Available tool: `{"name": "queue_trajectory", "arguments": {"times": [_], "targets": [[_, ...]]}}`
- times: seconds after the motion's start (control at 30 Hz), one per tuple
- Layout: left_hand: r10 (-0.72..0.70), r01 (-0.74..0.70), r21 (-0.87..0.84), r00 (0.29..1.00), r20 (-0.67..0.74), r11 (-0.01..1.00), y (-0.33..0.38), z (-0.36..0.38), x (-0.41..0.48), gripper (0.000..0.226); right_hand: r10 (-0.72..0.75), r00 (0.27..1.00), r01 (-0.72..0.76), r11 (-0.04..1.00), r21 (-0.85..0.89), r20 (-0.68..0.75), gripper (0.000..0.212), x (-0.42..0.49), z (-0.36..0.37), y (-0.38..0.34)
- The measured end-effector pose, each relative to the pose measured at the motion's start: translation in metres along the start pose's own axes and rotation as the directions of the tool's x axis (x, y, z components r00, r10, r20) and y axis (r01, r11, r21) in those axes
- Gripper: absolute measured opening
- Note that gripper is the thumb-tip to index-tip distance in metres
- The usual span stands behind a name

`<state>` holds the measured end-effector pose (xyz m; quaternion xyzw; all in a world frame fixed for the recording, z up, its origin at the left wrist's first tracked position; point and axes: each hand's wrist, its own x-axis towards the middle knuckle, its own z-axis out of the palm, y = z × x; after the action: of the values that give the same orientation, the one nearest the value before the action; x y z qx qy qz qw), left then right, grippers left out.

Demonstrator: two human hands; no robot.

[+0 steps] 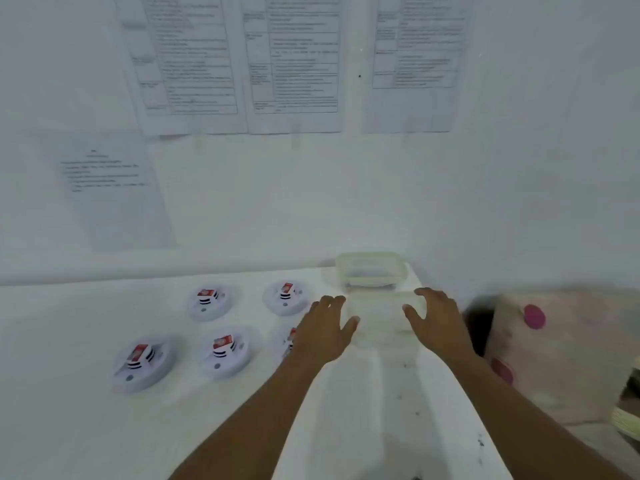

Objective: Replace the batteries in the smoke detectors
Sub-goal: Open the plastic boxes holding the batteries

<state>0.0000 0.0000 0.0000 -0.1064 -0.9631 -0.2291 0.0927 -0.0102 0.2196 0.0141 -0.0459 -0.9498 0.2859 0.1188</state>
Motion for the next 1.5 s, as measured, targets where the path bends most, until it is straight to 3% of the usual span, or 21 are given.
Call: {"name": "queue_trajectory", "arguments": {"times": [0.1, 0.27, 0.4, 0.5, 0.63, 0.73, 1.03, 1.2, 1.33, 1.43, 1.5], "targets": [[-0.203, 0.199, -0.23, 0.979, 0.009, 0.953, 0.015, 0.016, 0.012, 0.048, 0.162, 0.983, -0.177, 0.957, 0.228, 0.086, 0.05, 0.008, 0.001, 0.013], [-0.419, 0.351, -0.588, 0.908, 0.022, 0.729, 0.027, 0.026, 0.024, 0.034, 0.198, 0.967, -0.249, 0.869, 0.428, 0.16, 0.029, 0.017, 0.0, 0.027], [-0.462, 0.404, -0.781, 0.87, 0.169, 0.476, 0.024, 0.026, 0.025, 0.034, 0.2, 0.961, -0.271, 0.823, 0.498, 0.193, 0.028, 0.02, 0.002, 0.03], [-0.444, 0.403, -0.817, 0.872, 0.206, 0.413, 0.023, 0.025, 0.025, 0.037, 0.184, 0.964, -0.26, 0.806, 0.531, 0.193, 0.028, 0.021, 0.004, 0.032], [-0.429, 0.386, -0.735, 0.892, 0.142, 0.558, 0.025, 0.028, 0.029, 0.032, 0.18, 0.961, -0.266, 0.802, 0.535, 0.208, 0.026, 0.019, 0.004, 0.032], [-0.424, 0.397, -0.745, 0.89, 0.169, 0.536, 0.024, 0.026, 0.027, 0.035, 0.159, 0.968, -0.24, 0.818, 0.523, 0.196, 0.021, 0.017, 0.004, 0.03], [-0.352, 0.353, -0.72, 0.922, 0.161, 0.597, 0.015, 0.028, 0.028, 0.044, 0.103, 0.973, -0.185, 0.879, 0.439, 0.205, 0.009, 0.019, 0.005, 0.03], [-0.306, 0.329, -0.751, 0.936, 0.176, 0.573, 0.011, 0.028, 0.027, 0.046, 0.07, 0.994, -0.094, 0.944, 0.317, 0.086, 0.011, 0.029, 0.002, 0.023], [-0.319, 0.282, -0.731, 0.943, 0.092, 0.621, 0.014, 0.027, 0.022, 0.046, 0.169, 0.985, -0.168, 0.912, 0.373, 0.03, 0.024, 0.024, 0.003, 0.02], [-0.329, 0.251, -0.626, 0.944, -0.009, 0.738, 0.014, 0.024, 0.016, 0.052, 0.273, 0.959, -0.208, 0.862, 0.462, -0.077, 0.04, 0.002, 0.011, 0.015], [-0.295, 0.233, -0.534, 0.955, -0.033, 0.813, 0.016, 0.021, 0.005, 0.058, 0.309, 0.949, -0.237, 0.832, 0.501, -0.065, 0.048, -0.015, 0.021, 0.01]]}}
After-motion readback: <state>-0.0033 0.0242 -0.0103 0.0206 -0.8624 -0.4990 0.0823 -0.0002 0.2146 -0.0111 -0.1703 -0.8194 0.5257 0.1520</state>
